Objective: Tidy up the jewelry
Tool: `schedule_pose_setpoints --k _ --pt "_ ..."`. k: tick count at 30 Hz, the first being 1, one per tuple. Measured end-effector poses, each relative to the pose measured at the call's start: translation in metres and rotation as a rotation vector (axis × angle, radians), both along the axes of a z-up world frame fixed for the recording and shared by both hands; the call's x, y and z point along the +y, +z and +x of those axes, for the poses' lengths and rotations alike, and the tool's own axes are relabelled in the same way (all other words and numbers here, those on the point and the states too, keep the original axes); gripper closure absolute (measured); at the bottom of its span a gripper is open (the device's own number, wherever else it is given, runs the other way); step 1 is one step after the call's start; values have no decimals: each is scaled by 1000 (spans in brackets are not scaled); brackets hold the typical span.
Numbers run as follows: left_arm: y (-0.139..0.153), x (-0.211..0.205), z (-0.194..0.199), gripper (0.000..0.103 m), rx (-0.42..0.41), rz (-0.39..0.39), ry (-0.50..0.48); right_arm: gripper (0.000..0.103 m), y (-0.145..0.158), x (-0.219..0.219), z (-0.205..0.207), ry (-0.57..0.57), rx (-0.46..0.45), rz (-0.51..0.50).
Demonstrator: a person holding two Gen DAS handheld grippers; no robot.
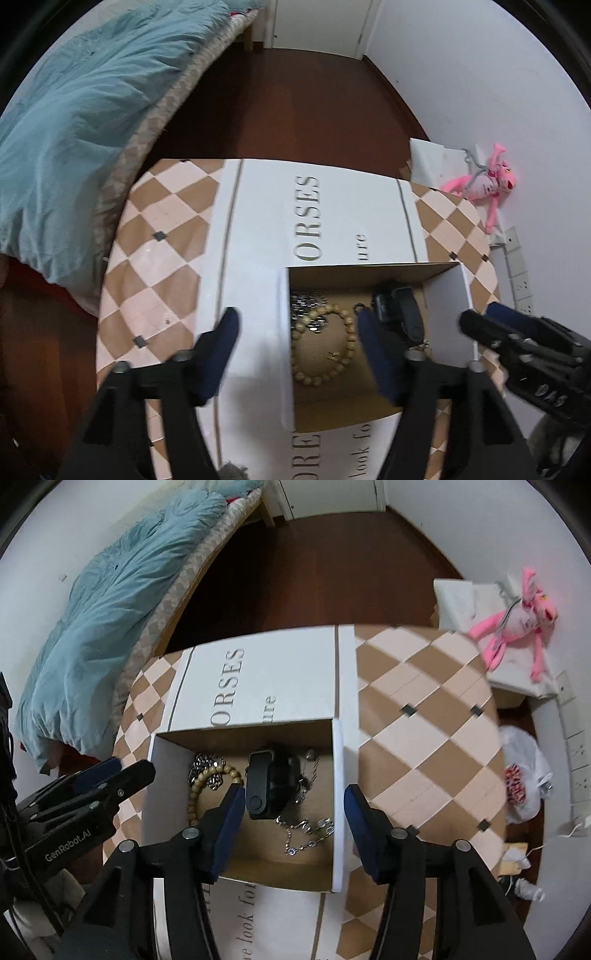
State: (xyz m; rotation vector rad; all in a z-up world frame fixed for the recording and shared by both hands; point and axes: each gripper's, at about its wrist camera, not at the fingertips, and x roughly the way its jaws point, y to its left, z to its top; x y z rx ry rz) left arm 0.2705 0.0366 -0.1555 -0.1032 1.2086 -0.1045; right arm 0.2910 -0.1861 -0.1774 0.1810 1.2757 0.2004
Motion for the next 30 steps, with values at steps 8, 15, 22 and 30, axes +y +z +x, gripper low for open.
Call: schedule_pose_setpoints --k 8,15,22,30 --pt "10 7 -19 12 -92 117 49 7 17 -4 -13 -39 -51 -174" --pt "13 3 -41 9 -106 133 56 2 12 0 -43 -31 -60 -263" --pt "45 0 -67 9 -159 104 57 2 37 1 -70 -50 -106 -261" --pt "114 -4 -126 9 -293 107 51 2 110 -7 -127 -103 -240 -247"
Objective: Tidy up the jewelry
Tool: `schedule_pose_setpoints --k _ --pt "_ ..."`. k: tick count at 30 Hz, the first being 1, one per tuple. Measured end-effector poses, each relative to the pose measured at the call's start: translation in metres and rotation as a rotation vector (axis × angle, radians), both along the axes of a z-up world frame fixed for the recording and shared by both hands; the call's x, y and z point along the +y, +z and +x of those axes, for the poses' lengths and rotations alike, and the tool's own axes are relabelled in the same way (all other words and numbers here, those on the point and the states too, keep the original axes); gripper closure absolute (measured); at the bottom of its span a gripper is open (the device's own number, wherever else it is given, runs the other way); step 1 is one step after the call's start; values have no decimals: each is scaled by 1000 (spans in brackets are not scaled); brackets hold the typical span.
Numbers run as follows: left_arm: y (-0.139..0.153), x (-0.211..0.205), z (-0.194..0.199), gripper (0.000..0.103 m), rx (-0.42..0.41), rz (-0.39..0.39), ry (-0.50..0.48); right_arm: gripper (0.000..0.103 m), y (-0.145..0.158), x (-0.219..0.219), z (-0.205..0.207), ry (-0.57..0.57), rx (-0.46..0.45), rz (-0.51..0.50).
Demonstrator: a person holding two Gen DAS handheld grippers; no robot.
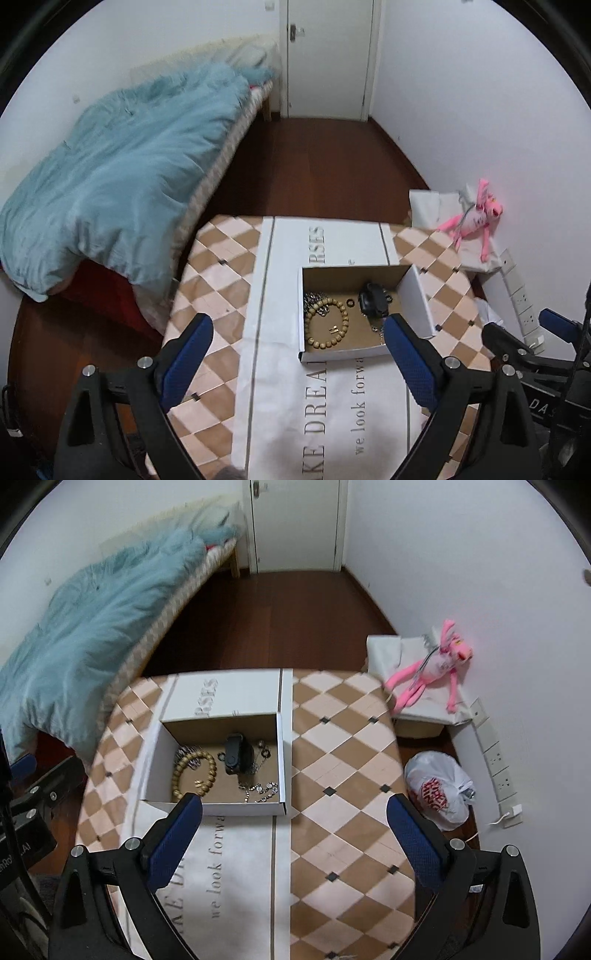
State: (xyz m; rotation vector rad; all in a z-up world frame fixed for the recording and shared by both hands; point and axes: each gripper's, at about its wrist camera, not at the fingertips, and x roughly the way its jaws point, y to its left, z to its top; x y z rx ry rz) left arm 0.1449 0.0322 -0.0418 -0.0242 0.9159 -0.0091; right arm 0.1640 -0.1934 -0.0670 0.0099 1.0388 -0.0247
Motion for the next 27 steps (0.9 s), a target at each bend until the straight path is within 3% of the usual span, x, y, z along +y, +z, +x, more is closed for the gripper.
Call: schedule_pose_setpoints --k 9,16,21,27 --pt "67 3 -64 9 -121 75 70 1 84 -8 -74 -26 -154 -22" --pt "101 7 -97 9 -156 45 60 0 137 -5 -118 -23 -252 -32" --pt "118 2 -112 9 -167 38 34 0 160 -4 -140 -13 -281 -28" --pt "115 -4 -115 9 -145 35 25 0 165 -4 -151 -10 -270 -26"
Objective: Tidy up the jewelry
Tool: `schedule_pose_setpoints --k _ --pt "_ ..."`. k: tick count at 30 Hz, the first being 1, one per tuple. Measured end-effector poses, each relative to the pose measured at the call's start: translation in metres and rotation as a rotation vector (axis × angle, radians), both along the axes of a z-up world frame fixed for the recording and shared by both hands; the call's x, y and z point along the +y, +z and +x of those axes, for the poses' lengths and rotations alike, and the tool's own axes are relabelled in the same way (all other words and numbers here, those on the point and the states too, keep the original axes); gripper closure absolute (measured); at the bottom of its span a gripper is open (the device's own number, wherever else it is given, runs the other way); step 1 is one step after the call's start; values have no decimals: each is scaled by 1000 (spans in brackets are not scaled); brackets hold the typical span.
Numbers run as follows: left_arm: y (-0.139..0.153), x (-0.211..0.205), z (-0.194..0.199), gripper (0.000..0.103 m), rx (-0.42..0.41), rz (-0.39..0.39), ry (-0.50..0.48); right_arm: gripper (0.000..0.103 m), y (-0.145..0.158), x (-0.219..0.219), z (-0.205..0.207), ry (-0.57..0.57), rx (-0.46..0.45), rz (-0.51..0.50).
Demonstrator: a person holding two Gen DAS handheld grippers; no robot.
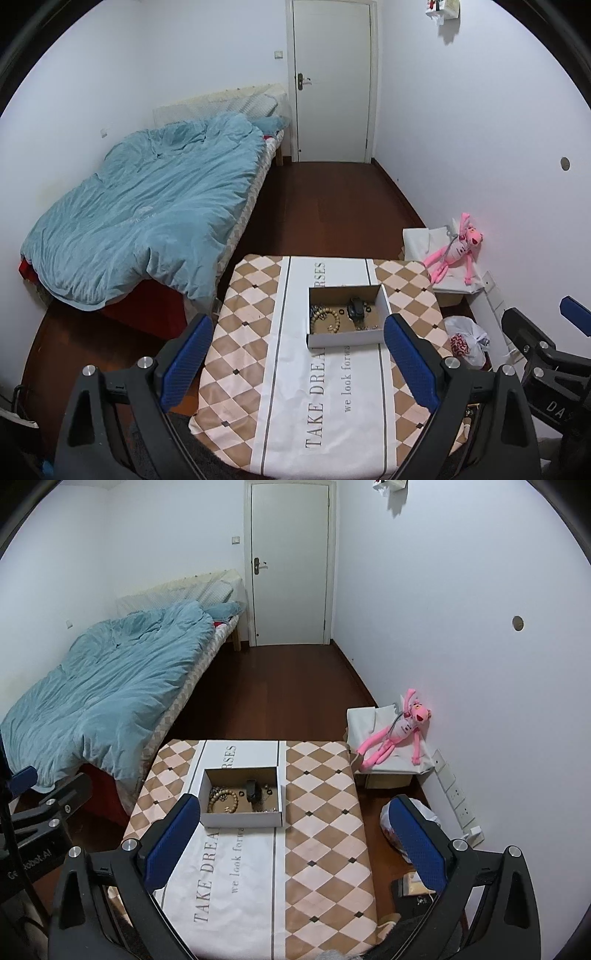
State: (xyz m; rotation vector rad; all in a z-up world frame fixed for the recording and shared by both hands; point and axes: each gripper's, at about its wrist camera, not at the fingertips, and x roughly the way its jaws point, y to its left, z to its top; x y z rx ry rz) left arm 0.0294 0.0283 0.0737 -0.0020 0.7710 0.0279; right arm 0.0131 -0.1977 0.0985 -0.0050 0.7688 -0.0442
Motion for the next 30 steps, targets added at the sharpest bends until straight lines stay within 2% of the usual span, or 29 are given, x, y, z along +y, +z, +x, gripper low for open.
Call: schedule_pose_setpoints --k 6,13,23,30 --pt "-12 -4 18 9 53 -26 -15 0 -12 -2 12 0 34 8" --pt "-31 -5 50 9 127 -37 0 0 -38 0 51 -7 90 9" --pt "-64 -4 101 9 196 -6 26 0 -86 5 121 4 203 -1" --pt "-86 -3 123 9 231 4 35 0 -112 6 151 -1 253 -21"
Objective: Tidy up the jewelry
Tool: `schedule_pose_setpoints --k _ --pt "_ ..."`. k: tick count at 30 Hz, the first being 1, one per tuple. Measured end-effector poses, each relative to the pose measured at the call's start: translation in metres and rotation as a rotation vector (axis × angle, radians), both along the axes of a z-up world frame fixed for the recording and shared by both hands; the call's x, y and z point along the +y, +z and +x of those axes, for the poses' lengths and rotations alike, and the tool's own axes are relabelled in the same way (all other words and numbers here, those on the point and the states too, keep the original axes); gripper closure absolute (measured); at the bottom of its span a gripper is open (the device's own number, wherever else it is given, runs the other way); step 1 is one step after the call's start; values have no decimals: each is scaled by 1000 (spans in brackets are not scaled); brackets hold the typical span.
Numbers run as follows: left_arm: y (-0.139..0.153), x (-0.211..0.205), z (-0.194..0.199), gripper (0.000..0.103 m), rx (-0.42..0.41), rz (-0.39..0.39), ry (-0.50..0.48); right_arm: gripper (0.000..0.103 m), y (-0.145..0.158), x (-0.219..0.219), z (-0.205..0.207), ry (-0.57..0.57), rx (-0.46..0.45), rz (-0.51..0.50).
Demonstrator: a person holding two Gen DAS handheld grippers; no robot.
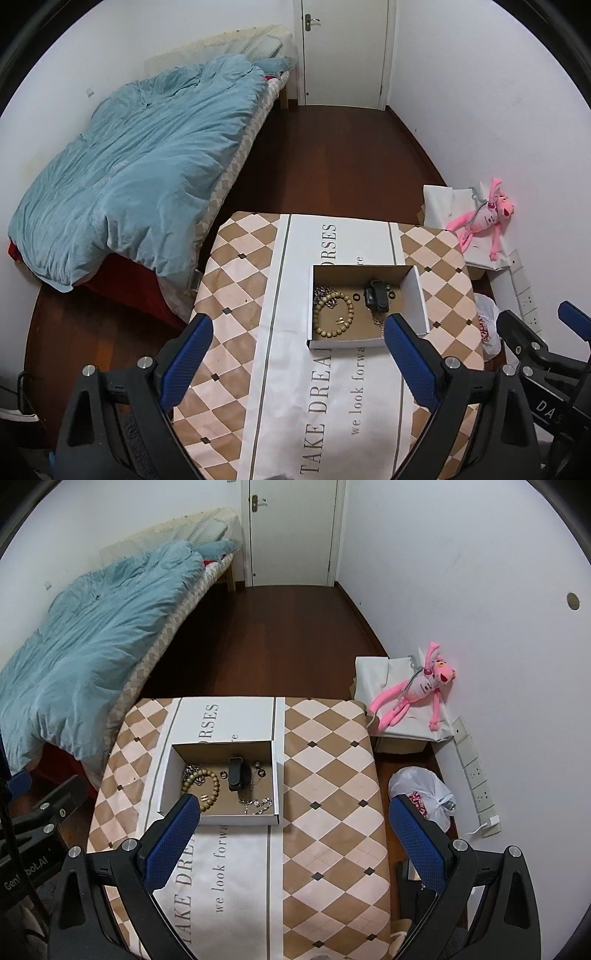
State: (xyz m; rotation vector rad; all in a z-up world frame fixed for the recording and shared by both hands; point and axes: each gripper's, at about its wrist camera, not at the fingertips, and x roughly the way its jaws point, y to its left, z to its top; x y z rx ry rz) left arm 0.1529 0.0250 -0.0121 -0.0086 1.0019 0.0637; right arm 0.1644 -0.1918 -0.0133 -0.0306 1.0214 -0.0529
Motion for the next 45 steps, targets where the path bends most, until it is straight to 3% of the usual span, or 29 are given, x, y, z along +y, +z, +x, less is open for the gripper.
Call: schedule_pose_setpoints --k 11,45 --pt "-20 2 9 9 60 -16 2 0 -27 6 11 14 61 -11" --pt "-26 2 -2 9 35 -3 -36 0 -28 4 4 18 68 -9"
